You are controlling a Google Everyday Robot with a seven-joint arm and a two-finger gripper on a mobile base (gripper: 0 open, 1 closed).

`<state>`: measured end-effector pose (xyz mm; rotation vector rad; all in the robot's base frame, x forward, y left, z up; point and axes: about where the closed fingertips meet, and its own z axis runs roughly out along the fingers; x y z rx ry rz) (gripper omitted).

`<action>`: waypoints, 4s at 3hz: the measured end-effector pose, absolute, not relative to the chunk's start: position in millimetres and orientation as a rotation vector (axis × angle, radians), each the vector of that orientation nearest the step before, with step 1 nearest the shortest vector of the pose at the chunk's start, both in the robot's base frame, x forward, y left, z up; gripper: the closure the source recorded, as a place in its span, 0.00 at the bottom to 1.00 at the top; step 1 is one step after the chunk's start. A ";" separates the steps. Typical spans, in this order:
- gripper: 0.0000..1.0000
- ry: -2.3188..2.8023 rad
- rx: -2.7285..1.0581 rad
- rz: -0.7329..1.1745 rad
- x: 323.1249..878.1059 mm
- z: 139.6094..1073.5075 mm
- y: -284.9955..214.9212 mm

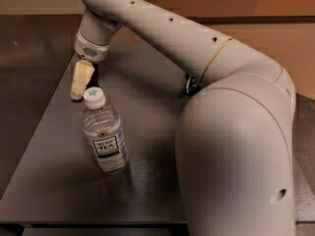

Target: Pick rxbar chocolate

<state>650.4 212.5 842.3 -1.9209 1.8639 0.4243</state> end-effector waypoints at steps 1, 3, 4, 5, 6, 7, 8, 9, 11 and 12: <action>0.00 1.882 -1.927 0.406 660.3 836.4 212.6; 0.03 1.922 -1.941 0.365 673.4 830.0 199.5; 0.21 1.933 -1.961 0.369 674.3 828.0 196.1; 0.44 1.937 -1.973 0.372 673.2 827.3 193.4; 0.67 1.927 -1.980 0.385 670.0 831.1 192.7; 0.90 1.909 -1.979 0.400 664.4 839.2 191.1; 1.00 1.884 -1.968 0.419 657.2 855.2 189.2; 1.00 1.861 -1.958 0.433 651.3 876.6 187.5; 1.00 1.786 -1.929 0.428 647.4 933.9 185.1; 1.00 1.699 -1.908 0.425 641.9 990.1 179.9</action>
Offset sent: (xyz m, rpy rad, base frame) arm 0.0294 -0.0188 -0.0082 -0.0776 -0.0114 -0.0365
